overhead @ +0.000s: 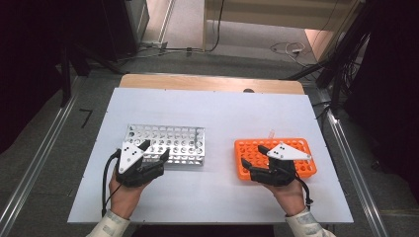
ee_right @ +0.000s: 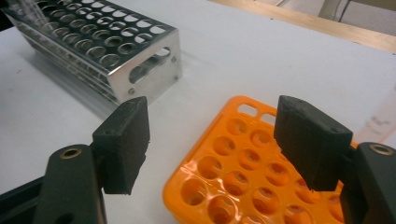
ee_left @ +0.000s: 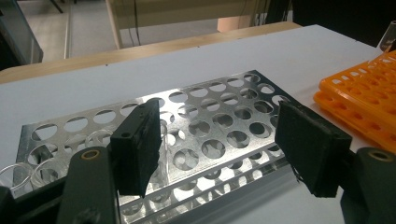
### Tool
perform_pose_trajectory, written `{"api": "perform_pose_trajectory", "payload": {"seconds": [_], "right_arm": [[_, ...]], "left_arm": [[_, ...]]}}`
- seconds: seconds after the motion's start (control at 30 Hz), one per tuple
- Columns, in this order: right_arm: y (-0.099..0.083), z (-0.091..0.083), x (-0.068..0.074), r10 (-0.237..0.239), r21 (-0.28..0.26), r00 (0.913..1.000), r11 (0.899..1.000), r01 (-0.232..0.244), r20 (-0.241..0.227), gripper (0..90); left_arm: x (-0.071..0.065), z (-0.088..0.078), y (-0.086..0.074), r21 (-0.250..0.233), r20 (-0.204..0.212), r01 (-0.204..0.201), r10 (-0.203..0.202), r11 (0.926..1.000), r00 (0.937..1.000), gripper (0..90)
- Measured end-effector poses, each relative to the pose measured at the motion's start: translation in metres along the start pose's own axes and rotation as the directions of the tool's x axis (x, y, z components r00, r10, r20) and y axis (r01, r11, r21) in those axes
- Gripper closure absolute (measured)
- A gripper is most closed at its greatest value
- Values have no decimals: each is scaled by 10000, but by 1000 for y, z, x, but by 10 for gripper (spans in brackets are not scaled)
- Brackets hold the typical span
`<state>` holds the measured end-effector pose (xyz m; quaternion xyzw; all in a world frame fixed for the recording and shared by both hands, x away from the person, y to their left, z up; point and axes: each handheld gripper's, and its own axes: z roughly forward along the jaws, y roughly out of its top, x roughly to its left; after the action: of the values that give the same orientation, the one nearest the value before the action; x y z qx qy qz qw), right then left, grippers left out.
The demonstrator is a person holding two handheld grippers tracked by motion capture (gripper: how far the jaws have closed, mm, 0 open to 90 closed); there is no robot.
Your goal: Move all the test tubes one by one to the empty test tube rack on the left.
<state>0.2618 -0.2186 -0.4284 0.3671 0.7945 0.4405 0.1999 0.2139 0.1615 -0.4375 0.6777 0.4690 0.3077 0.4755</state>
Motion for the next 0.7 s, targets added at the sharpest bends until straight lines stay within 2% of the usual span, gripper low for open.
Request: {"api": "perform_pose_trajectory", "payload": {"seconds": [0.33,0.7], "right_arm": [[-5,-4,-21,383,-88,9969,9992,-378,693,261],[-10,-2,-36,619,-6,9907,9981,-622,1208,262]], "left_arm": [[0,-1,0,15,-8,19,-19,10000,10000,310],[-1,0,-1,33,34,55,-56,10000,10000,310]]}}
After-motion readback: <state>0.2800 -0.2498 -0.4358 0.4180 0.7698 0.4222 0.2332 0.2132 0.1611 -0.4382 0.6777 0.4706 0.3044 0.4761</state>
